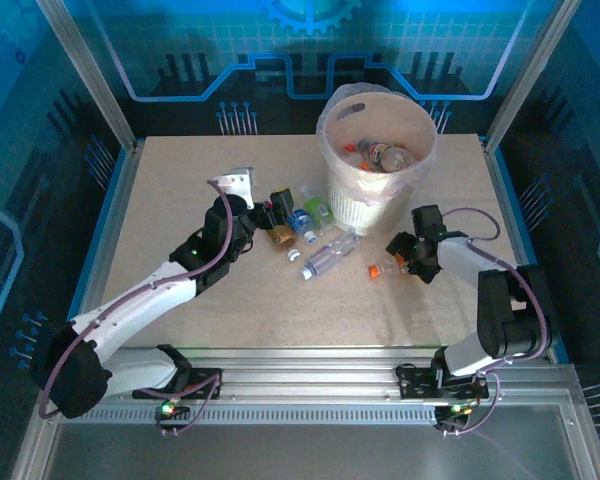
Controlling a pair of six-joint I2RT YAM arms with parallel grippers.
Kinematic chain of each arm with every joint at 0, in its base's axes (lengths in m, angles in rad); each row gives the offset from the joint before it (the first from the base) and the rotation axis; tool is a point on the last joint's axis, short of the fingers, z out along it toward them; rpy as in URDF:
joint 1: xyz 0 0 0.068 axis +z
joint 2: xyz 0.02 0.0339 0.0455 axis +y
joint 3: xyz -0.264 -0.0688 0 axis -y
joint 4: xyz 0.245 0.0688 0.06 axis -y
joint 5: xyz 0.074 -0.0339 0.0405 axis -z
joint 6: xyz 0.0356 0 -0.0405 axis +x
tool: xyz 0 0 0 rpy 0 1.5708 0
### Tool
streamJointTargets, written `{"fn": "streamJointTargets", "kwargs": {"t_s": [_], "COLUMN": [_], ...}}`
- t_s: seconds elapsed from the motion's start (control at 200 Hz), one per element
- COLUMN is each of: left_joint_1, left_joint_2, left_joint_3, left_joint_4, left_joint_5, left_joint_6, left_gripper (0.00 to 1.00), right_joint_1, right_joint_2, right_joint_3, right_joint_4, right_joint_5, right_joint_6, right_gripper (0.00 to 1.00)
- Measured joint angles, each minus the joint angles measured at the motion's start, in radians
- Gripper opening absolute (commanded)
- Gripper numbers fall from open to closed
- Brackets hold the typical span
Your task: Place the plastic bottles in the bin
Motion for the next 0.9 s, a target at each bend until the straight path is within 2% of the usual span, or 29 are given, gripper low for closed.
{"fn": "streamJointTargets", "kwargs": {"t_s": [0.16, 0.4, 0.575, 0.9], "left_joint_1": [0.001, 0.001, 0.001, 0.003], "left_joint_2": [0.0, 0.0, -0.003, -0.01], "left_joint_3": [0.0, 0.0, 0.0, -0.008], "left_joint_4": [0.0, 0.0, -0.006, -0.021], "left_joint_5": [0.0, 0.0, 0.0, -0.001], "left_joint_6": [-0.005, -0.006, -0.006, -0.006], "left_gripper": [0.99, 0.99, 0.99, 0.99], "right_joint_1": [0.037, 0.051, 0.051, 0.047], "right_joint_2": [-0.005, -0.005, -0.02, -0.227], "right_joint_3": [-0.007, -0.02, -0.021, -0.008], "right_joint_4": [-0.025, -0.043, -0.059, -0.214], "right_joint_5": [0.01, 0.039, 0.053, 0.152], "right_joint_6": [0.0, -0.008, -0.014, -0.055], "right_gripper": [0.89, 0.63, 0.54, 0.42]}}
